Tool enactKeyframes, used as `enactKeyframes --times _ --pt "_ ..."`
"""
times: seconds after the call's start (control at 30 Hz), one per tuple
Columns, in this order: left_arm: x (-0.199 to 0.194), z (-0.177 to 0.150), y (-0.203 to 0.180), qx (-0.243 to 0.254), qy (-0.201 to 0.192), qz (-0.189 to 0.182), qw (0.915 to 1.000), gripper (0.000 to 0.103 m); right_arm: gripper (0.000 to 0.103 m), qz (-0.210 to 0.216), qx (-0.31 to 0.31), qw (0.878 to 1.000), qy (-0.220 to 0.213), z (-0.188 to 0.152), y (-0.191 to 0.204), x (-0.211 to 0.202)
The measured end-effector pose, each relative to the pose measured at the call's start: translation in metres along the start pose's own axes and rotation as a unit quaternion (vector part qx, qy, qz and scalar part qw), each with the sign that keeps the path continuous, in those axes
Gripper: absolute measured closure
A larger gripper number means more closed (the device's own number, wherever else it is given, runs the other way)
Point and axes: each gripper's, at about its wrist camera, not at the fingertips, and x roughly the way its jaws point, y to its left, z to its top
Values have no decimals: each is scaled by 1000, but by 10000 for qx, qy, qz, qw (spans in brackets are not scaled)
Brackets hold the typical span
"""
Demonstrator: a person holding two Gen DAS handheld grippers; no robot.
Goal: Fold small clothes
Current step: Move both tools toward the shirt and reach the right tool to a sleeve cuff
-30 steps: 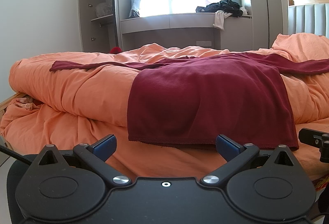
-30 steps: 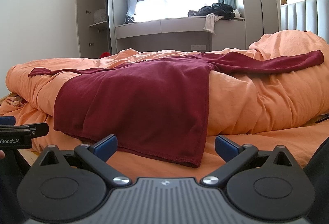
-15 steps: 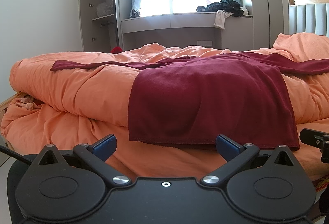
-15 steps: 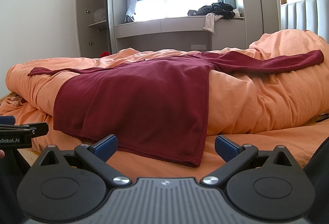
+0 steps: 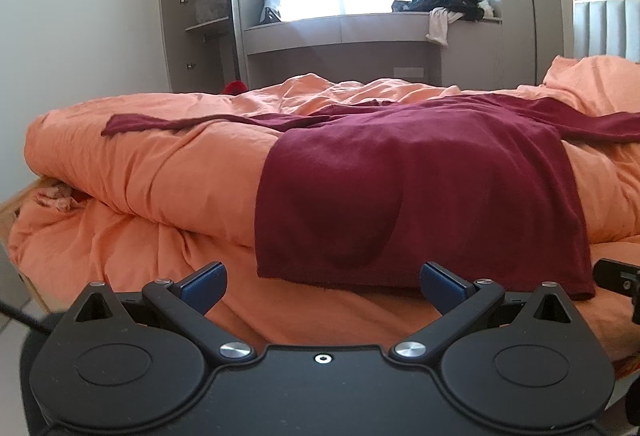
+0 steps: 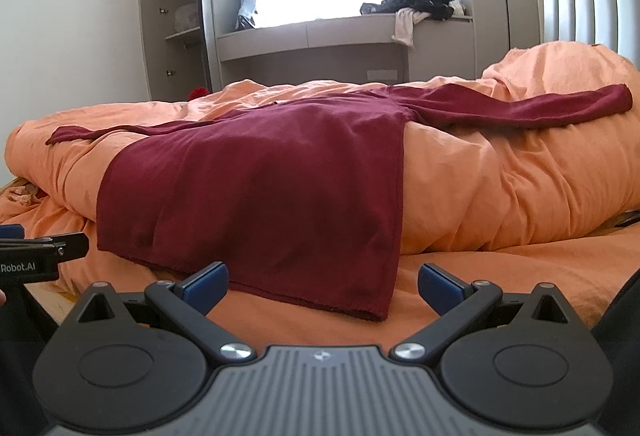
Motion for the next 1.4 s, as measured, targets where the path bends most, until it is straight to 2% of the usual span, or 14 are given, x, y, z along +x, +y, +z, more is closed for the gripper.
enactKeyframes --times 0.17,0.5,0.77,0.93,1.1,1.23,1.4 --pt "13 29 -7 135 -90 161 9997 0 0 -293 -67 9995 71 24 -5 14" --pt "63 109 -37 -1 -438 -138 9989 0 0 -694 -281 9968 -263 74 -30 43" --pt "113 153 -76 94 -595 -374 9975 0 0 -968 -295 9944 -302 100 -67 79" --pt "150 169 -99 147 -506 -460 9976 0 0 -1077 -297 9926 -467 114 -97 104" --pt "186 181 -111 106 -256 -467 9985 0 0 -1197 -192 9877 -987 130 -141 124" --pt "207 181 -115 255 -199 -425 9986 0 0 -1364 -68 9820 -1306 144 -177 140" --pt "227 176 -116 348 -215 -437 9982 0 0 -1657 -129 9760 -1408 157 -210 163"
